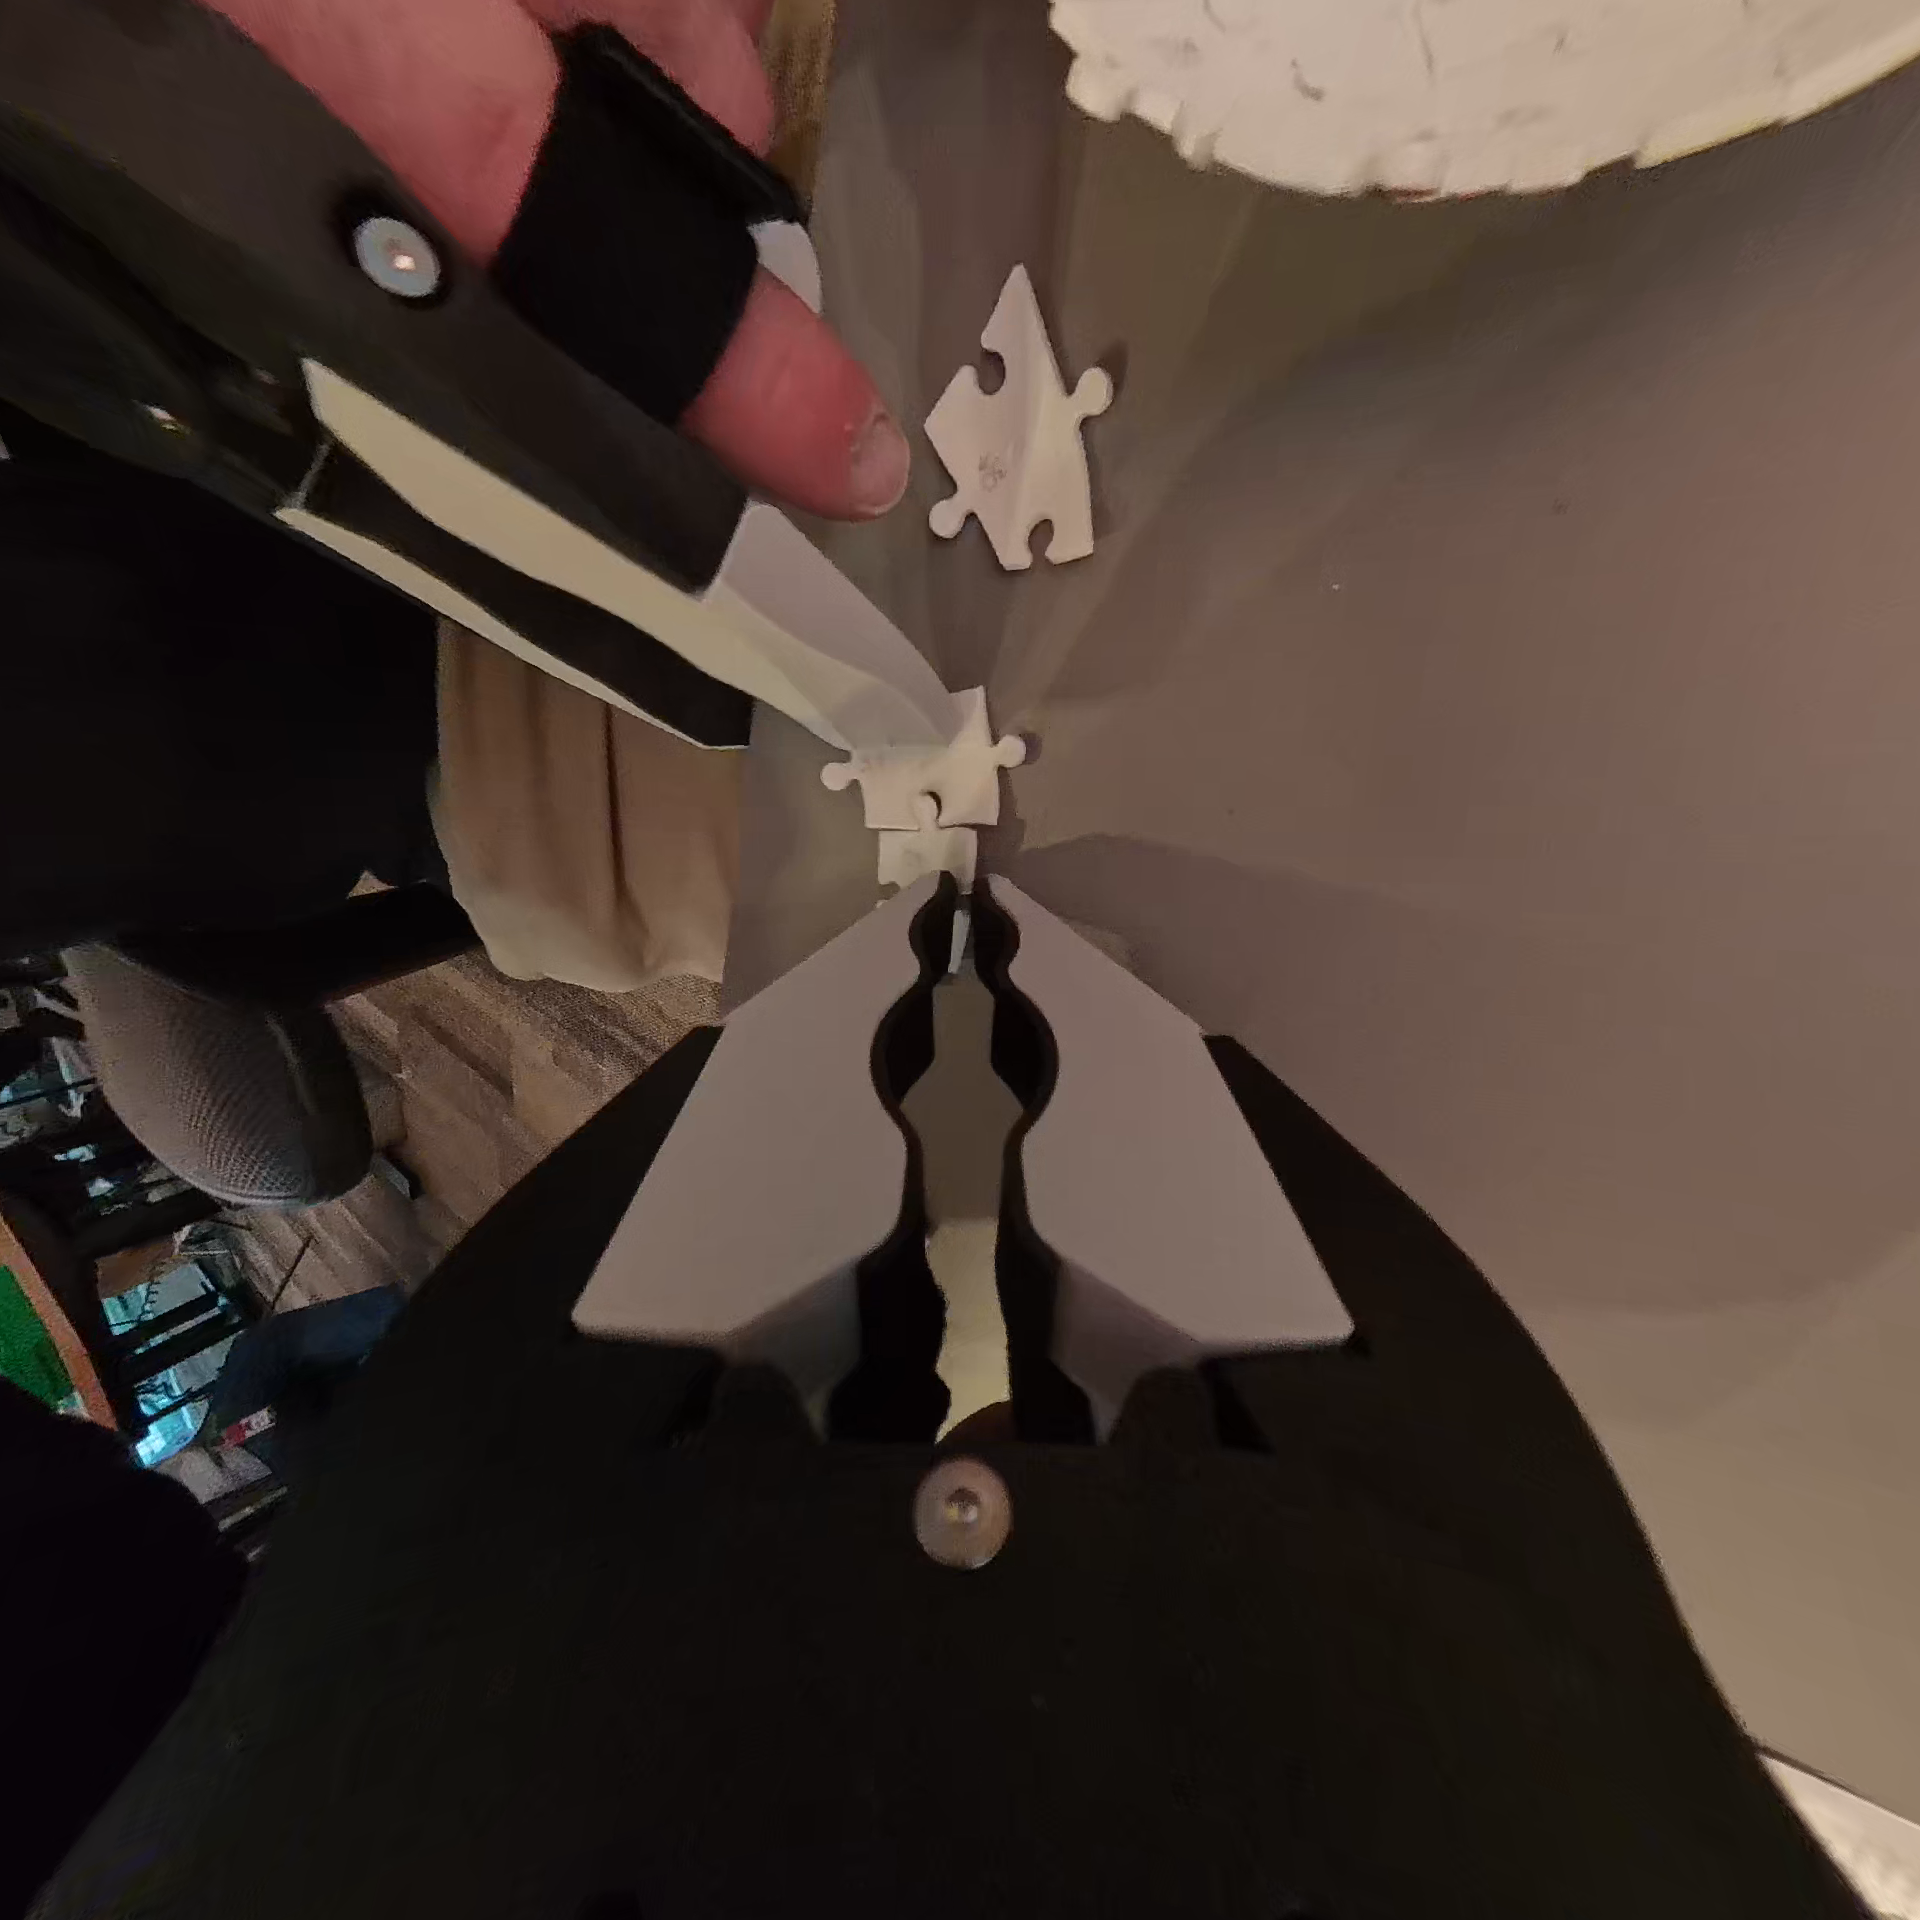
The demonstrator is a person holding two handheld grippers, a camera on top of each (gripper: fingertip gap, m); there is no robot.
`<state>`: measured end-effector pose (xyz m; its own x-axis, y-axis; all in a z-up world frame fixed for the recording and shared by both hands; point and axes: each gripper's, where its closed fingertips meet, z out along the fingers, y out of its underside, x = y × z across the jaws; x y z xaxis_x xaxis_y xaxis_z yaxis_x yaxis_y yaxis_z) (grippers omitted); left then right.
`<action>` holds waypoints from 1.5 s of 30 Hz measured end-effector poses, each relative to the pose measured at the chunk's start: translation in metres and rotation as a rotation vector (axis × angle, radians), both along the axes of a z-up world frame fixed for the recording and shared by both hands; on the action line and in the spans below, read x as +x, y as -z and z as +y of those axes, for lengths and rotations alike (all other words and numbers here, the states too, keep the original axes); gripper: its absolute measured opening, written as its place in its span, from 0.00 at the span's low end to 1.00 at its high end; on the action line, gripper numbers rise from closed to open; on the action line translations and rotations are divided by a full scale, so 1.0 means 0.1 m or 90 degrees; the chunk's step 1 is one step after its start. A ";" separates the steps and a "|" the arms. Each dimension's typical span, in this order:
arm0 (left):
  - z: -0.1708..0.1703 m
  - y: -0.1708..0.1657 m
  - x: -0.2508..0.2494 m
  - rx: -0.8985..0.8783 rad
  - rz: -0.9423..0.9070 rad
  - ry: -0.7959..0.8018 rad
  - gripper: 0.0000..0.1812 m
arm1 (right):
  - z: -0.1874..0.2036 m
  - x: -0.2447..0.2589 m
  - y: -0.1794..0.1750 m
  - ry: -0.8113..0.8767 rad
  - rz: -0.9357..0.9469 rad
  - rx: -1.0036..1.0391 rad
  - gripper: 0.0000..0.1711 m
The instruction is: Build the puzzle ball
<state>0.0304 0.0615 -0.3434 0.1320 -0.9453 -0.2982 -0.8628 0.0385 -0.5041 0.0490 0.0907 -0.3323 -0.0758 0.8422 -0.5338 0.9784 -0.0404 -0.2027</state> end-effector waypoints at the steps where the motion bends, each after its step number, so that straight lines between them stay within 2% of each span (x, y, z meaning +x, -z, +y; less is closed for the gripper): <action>1: 0.00 0.00 0.00 0.001 0.001 -0.001 0.31 | 0.00 -0.01 0.01 0.005 -0.002 -0.002 0.01; 5: 0.00 0.01 -0.01 0.010 0.006 0.000 0.31 | 0.04 -0.02 0.00 0.034 0.005 0.013 0.01; 10: 0.00 0.01 -0.01 0.012 0.006 0.000 0.32 | 0.11 -0.06 -0.10 0.078 0.043 0.051 0.09; 13: 0.00 0.01 -0.01 0.013 0.006 -0.001 0.32 | 0.01 -0.14 -0.25 0.083 0.099 0.071 0.06; 18: 0.01 0.01 0.00 0.020 0.005 0.001 0.32 | -0.11 -0.12 0.00 0.103 0.082 0.079 0.00; 23: 0.01 0.02 0.00 0.028 0.012 0.004 0.32 | -0.09 -0.14 -0.01 0.162 0.076 -0.008 0.00; 33: 0.01 0.03 0.02 0.038 0.013 0.010 0.33 | -0.09 -0.14 0.00 0.127 -0.031 -0.195 0.00; 35: 0.01 0.03 0.02 0.038 0.010 0.010 0.33 | -0.09 -0.14 0.00 0.121 -0.027 -0.177 0.00; 39: 0.01 0.03 0.02 0.041 0.005 0.012 0.33 | 0.02 -0.10 -0.08 0.150 0.021 -0.059 0.00; 42: 0.01 0.03 0.01 0.043 0.006 0.011 0.33 | 0.10 -0.01 -0.14 0.225 0.055 -0.018 0.13; 45: 0.01 0.03 0.01 0.042 0.004 0.009 0.32 | 0.08 0.08 -0.10 0.296 0.072 -0.007 0.14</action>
<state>0.0318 0.0624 -0.3462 0.1164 -0.9252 -0.3611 -0.8650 0.0842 -0.4946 0.0572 0.0987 -0.3220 0.2501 0.7946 -0.5532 0.8278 -0.4719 -0.3035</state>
